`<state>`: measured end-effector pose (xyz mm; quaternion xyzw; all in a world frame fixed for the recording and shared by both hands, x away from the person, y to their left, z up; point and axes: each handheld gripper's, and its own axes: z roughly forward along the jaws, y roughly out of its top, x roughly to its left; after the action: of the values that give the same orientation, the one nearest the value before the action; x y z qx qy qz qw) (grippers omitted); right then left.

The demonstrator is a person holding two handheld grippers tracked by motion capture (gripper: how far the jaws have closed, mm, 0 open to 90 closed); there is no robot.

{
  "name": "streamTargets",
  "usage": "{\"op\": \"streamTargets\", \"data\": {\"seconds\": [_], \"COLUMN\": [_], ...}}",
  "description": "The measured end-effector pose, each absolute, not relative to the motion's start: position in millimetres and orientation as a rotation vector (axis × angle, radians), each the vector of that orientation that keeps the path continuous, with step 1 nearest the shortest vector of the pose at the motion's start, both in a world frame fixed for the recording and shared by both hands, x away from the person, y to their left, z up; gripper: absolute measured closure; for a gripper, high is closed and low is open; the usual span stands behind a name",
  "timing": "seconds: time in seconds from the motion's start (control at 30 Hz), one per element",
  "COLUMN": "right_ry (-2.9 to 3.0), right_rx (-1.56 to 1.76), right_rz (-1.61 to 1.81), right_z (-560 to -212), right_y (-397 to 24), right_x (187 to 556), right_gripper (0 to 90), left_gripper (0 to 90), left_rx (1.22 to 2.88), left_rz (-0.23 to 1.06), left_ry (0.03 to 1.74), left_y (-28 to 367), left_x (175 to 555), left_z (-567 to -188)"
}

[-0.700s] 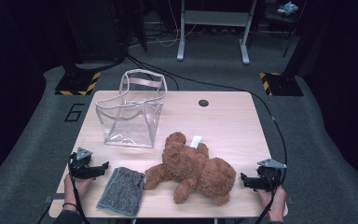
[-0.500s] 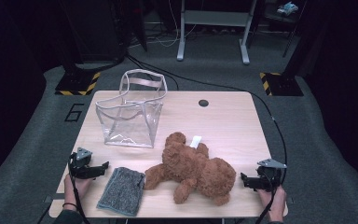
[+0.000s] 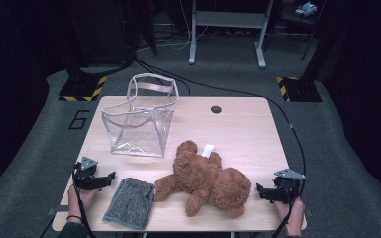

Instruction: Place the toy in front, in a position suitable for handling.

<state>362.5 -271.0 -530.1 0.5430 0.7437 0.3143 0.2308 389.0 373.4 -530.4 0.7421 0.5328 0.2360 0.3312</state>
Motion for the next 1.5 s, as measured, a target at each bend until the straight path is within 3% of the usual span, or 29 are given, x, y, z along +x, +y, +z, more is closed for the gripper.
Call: {"op": "streamTargets", "data": {"seconds": [0.63, 1.5], "right_ry": [2.041, 2.035], "right_rx": [1.498, 1.502], "right_rz": [0.865, 0.864], "right_z": [-530, -530], "right_y": [-271, -271], "right_x": [363, 362], "right_gripper": [0.1, 0.5], "left_gripper": [12.7, 10.5], "left_rx": [1.924, 1.894], "left_rz": [0.582, 0.605], "left_ry": [1.378, 1.207], "left_y": [375, 368], "left_x": [393, 454], "left_z": [-526, -448]}}
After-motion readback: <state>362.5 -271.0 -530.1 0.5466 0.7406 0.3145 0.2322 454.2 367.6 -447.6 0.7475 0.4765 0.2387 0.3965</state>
